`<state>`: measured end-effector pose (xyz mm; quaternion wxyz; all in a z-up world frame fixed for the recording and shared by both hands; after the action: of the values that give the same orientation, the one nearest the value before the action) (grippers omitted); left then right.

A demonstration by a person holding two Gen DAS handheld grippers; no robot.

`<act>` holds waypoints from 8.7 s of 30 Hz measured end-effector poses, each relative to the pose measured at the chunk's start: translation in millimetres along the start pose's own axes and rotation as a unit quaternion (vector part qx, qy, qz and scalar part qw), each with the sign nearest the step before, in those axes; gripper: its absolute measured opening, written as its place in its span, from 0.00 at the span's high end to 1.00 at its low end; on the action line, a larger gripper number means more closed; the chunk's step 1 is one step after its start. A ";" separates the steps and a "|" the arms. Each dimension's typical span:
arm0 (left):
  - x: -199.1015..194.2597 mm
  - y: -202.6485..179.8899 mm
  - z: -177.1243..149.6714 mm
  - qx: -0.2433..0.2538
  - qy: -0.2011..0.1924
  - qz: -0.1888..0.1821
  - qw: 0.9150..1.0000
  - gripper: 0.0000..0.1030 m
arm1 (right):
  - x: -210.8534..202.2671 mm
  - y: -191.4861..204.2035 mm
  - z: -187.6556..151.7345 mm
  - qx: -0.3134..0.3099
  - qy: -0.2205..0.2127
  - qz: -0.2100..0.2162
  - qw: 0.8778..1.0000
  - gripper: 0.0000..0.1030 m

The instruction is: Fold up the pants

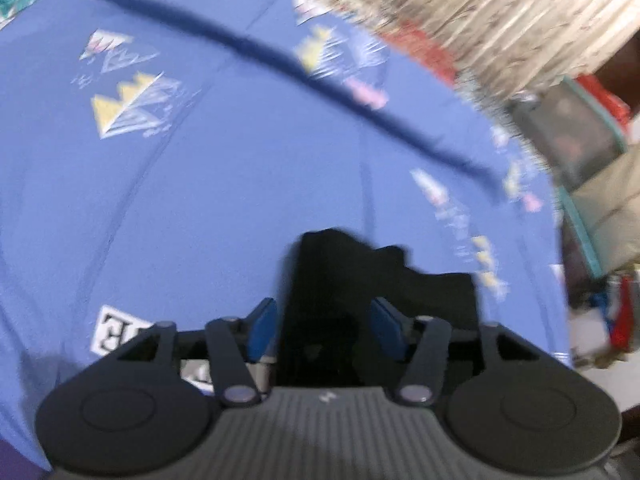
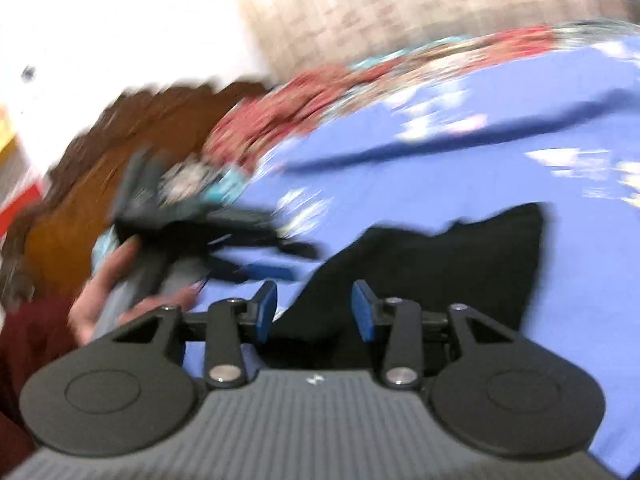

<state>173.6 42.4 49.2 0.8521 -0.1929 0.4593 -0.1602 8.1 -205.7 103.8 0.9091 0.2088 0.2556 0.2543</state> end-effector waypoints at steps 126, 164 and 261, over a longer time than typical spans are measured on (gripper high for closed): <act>-29.6 -70.3 -109.6 0.161 -0.036 0.319 0.933 0.00 | -0.3 -16.0 -60.0 0.118 0.064 -0.159 0.978 0.15; -25.9 -68.5 -114.0 0.176 -0.026 0.329 0.927 0.00 | -4.6 -17.6 -57.1 0.115 0.061 -0.169 0.977 0.15; -24.0 -80.8 -123.9 0.194 -0.018 0.311 0.930 0.00 | -3.4 -5.5 -53.9 0.087 0.046 -0.175 0.980 0.13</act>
<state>48.5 -39.9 42.6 0.8880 0.1264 0.4411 0.0304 -23.2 -198.5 60.0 0.9051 0.2269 0.3511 0.0780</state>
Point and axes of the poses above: each gripper's, at about its wrist camera, not at the fingertips, and x roughly the way its jaws point, y to its left, z to its top, the point moved 5 cm from there along x, roughly the way its jaws point, and after that the axes turned 5 degrees about z, right-handed, at the moved point
